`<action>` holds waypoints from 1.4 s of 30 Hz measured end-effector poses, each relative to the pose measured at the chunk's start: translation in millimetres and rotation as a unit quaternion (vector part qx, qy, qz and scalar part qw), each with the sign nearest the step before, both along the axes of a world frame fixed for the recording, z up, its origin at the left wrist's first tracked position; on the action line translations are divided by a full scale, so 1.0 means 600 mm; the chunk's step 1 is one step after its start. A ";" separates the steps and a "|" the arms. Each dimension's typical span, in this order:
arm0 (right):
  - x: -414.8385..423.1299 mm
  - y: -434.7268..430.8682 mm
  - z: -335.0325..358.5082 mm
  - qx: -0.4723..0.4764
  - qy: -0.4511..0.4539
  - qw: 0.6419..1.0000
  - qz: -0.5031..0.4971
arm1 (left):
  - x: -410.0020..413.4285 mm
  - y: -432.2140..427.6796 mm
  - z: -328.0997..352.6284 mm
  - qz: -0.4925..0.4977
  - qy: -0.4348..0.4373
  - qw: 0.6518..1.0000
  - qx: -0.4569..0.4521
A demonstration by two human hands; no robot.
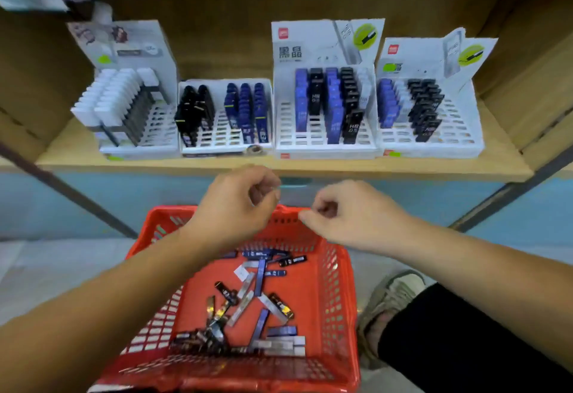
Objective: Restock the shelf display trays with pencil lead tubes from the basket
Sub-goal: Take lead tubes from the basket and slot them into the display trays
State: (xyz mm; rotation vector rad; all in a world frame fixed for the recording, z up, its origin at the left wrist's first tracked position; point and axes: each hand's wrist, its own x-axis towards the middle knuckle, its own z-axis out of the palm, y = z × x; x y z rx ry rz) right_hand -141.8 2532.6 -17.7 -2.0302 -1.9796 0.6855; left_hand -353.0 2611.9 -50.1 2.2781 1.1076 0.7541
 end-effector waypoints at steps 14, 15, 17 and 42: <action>-0.187 -0.057 -0.495 -0.349 0.131 0.927 -0.039 | -0.228 -0.096 -0.351 0.083 0.259 0.899 -0.344; -0.192 -0.064 -0.512 -0.358 0.145 0.921 -0.048 | -0.233 -0.097 -0.369 0.084 0.270 0.890 -0.356; -0.198 -0.076 -0.535 -0.356 0.137 0.923 -0.050 | -0.243 -0.097 -0.403 0.078 0.292 0.879 -0.370; -0.231 -0.123 -0.577 -0.435 0.163 0.886 -0.001 | -0.315 -0.061 -0.462 -0.047 0.456 0.734 -0.501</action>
